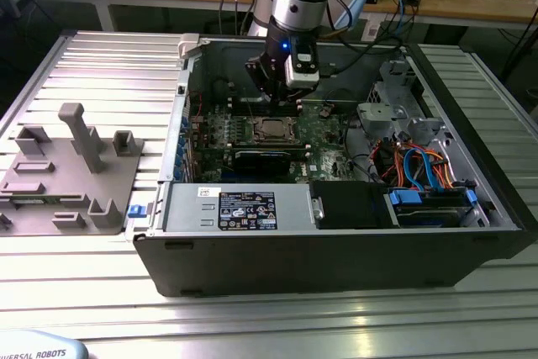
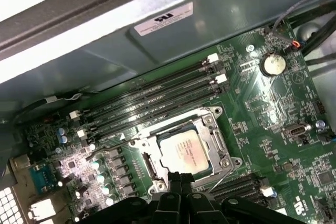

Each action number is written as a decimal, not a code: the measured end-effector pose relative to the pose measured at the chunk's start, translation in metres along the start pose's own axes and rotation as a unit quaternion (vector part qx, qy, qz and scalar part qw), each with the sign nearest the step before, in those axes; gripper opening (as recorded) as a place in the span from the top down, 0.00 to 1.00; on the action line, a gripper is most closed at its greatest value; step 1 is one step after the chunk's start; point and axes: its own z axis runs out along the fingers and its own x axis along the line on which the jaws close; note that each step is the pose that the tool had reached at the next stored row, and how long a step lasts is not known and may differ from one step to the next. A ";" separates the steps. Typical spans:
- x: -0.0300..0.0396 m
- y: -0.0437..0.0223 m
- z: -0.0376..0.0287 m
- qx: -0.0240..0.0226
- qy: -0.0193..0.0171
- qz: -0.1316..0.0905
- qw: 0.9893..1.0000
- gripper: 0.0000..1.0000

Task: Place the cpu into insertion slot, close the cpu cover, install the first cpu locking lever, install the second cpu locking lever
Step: 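Install the first cpu locking lever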

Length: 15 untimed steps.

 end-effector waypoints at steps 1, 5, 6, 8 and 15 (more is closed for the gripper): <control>0.0000 0.0000 0.0000 -0.002 0.001 -0.003 1.000 0.89; -0.0001 0.0000 0.0000 0.001 0.000 -0.030 1.000 0.89; 0.0000 0.0000 0.0000 0.001 0.000 -0.034 0.999 0.89; 0.0000 0.0000 0.0000 0.001 0.000 -0.035 0.999 0.89; 0.0000 0.0000 0.0004 -0.005 -0.019 -0.035 0.999 0.89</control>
